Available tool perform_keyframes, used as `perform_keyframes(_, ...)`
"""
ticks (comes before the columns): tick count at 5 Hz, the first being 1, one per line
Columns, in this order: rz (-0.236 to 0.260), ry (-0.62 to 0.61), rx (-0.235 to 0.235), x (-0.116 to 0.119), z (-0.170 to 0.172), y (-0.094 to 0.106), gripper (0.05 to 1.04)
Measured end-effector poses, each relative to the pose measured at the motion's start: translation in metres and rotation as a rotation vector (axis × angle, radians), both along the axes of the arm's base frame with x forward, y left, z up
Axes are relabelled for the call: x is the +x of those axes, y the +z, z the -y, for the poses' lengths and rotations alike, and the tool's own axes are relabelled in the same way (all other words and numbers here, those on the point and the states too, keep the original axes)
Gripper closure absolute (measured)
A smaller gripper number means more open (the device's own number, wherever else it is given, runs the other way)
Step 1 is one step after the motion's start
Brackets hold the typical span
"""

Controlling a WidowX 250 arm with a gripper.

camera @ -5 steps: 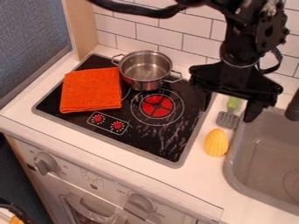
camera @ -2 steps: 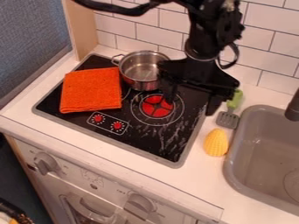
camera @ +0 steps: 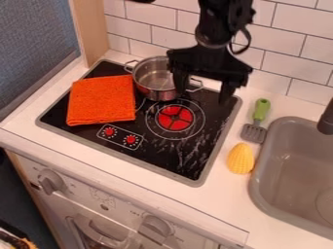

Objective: Move the silver pot to the bottom right corner of the burner

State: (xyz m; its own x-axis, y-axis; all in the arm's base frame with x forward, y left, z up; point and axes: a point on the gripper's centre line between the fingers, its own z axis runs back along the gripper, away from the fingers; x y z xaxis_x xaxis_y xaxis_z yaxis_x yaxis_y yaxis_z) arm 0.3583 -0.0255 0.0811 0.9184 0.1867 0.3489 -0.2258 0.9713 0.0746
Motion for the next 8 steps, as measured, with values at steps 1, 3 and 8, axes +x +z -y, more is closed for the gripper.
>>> perform_keyframes(1, -0.001, 0.034, -0.020, 0.022, -0.011, -0.004, 0.083)
perform_keyframes(3, -0.042, 0.106, -0.029, 0.055, -0.031, -0.020, 0.083)
perform_keyframes(8, -0.117, 0.239, -0.029, 0.075, -0.058, -0.062, 0.441)
